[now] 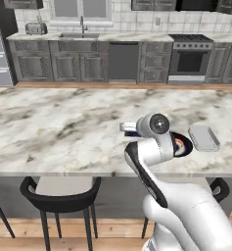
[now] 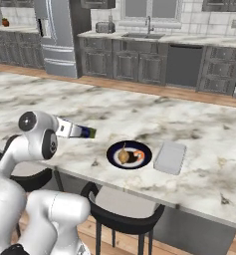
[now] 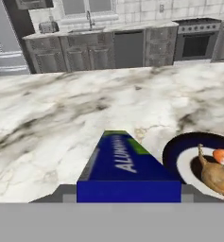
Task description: Retrieve the tupperware and aluminum foil from the cabinet and place them on the dining counter near the plate with onion and shrimp to prepare for storing leftovers.
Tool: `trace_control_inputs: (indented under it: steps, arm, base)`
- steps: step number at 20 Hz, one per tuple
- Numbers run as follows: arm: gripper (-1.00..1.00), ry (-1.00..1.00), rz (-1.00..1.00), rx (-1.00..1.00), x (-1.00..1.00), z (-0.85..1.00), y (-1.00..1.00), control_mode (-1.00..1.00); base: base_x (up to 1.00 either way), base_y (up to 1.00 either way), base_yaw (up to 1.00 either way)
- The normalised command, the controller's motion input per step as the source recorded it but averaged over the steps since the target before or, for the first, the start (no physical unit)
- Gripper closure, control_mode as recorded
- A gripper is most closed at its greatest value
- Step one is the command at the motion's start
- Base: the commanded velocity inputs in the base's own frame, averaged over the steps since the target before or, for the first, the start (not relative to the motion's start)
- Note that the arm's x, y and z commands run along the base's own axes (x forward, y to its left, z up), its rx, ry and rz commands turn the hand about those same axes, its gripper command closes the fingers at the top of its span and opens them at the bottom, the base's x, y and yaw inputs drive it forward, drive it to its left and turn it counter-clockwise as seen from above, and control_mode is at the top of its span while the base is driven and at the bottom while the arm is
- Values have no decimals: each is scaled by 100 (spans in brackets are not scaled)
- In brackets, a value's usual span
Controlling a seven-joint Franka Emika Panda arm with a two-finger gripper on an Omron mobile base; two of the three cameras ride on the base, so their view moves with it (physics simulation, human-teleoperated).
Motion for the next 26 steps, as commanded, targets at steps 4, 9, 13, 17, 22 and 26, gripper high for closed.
trace_control_inputs:
  steps: [4, 9, 13, 17, 22, 26]
  arm:
    - [100, 21, -1, 0, 44, -57, -2, -100]
    - [100, 12, -4, 0, 39, -61, -13, -100]
    - [100, 4, -6, 0, 35, -59, -20, -100]
    - [100, 1, -14, 0, 13, -68, -37, -100]
    - [100, -10, -18, 0, -22, -43, -48, -100]
    - [100, -20, -11, 0, -15, 0, -33, -100]
  base:
    - [0, 0, 0]
    - [0, 0, 0]
    - [0, 0, 0]
    - [0, 0, 0]
    - [0, 0, 0]
    - [0, 0, 0]
